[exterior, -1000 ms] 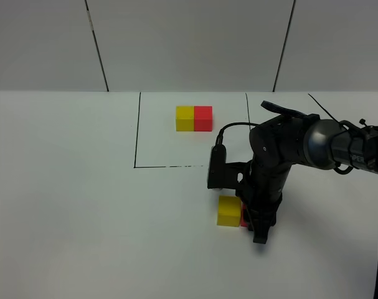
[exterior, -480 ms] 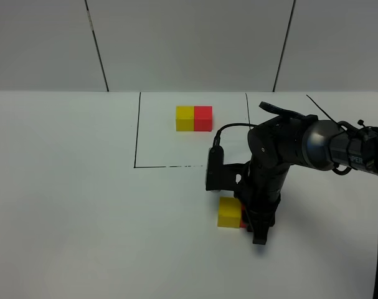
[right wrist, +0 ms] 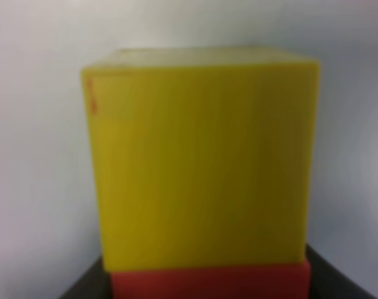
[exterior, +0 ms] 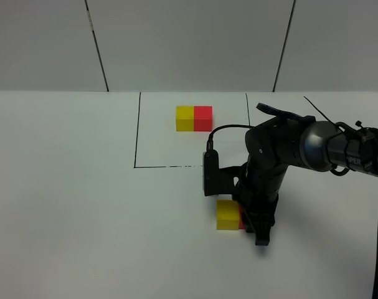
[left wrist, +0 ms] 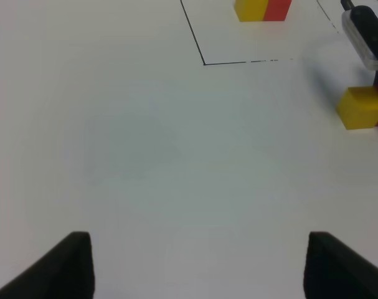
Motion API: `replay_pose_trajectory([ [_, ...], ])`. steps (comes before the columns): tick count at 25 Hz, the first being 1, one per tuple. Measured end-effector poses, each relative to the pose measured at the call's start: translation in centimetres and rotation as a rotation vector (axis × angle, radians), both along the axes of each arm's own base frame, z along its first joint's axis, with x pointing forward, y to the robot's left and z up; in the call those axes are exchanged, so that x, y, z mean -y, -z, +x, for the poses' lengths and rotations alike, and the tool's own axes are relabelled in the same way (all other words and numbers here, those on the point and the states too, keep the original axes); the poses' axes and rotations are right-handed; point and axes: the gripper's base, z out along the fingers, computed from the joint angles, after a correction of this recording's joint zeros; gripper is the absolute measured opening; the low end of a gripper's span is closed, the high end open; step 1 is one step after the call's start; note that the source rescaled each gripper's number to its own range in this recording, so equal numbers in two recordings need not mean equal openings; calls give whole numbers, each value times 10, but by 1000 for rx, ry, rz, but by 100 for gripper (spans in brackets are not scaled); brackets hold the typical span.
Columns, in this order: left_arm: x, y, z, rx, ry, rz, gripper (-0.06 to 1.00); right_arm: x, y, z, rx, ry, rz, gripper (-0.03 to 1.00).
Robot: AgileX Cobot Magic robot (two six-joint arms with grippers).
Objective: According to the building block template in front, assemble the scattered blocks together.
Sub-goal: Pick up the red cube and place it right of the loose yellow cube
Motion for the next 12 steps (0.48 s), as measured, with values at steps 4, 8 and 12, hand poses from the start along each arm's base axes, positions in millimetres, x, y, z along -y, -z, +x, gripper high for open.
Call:
replay_pose_trajectory([
  [4, 0, 0, 0, 0, 0, 0, 48, -1, -4, -1, 3, 5, 12, 1],
  [8, 0, 0, 0, 0, 0, 0, 48, 0, -25, -2, 40, 39, 39, 18],
  [12, 0, 0, 0, 0, 0, 0, 48, 0, -48, -4, 70, 106, 78, 71],
])
